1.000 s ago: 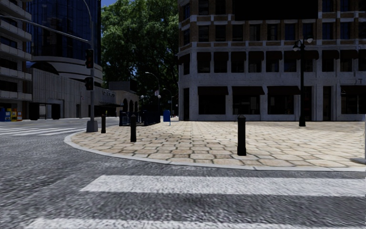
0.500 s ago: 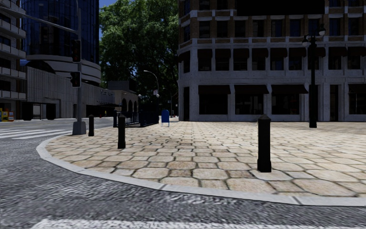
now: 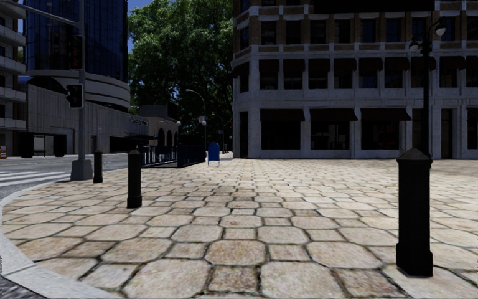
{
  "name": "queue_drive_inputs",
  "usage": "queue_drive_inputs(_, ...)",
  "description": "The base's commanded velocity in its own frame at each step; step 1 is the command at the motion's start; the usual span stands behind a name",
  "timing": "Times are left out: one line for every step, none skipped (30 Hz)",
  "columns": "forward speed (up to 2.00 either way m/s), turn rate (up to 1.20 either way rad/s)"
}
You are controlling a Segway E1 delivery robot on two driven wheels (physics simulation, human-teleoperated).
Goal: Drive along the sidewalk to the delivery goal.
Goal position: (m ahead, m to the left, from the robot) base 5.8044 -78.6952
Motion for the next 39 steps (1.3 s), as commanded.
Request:
queue_drive_inputs(2.00,0.00)
queue_drive_inputs(2.00,0.00)
queue_drive_inputs(2.00,0.00)
queue_drive_inputs(2.00,0.00)
queue_drive_inputs(2.00,0.00)
queue_drive_inputs(2.00,0.00)
queue_drive_inputs(2.00,0.00)
queue_drive_inputs(2.00,0.00)
queue_drive_inputs(2.00,0.00)
queue_drive_inputs(2.00,0.00)
queue_drive_inputs(2.00,0.00)
queue_drive_inputs(2.00,0.00)
queue_drive_inputs(2.00,0.00)
queue_drive_inputs(2.00,0.00)
queue_drive_inputs(2.00,0.00)
queue_drive_inputs(2.00,0.00)
queue_drive_inputs(2.00,0.00)
queue_drive_inputs(2.00,0.00)
queue_drive_inputs(2.00,0.00)
queue_drive_inputs(2.00,0.00)
queue_drive_inputs(2.00,0.00)
queue_drive_inputs(2.00,0.00)
queue_drive_inputs(2.00,0.00)
queue_drive_inputs(2.00,0.00)
queue_drive_inputs(2.00,0.00)
queue_drive_inputs(2.00,0.00)
queue_drive_inputs(2.00,0.00)
queue_drive_inputs(2.00,0.00)
queue_drive_inputs(2.00,0.00)
queue_drive_inputs(2.00,0.00)
queue_drive_inputs(2.00,0.00)
queue_drive_inputs(2.00,0.00)
queue_drive_inputs(2.00,0.00)
queue_drive_inputs(2.00,0.00)
queue_drive_inputs(2.00,0.00)
queue_drive_inputs(2.00,0.00)
queue_drive_inputs(2.00,0.00)
queue_drive_inputs(2.00,0.00)
queue_drive_inputs(2.00,-0.33)
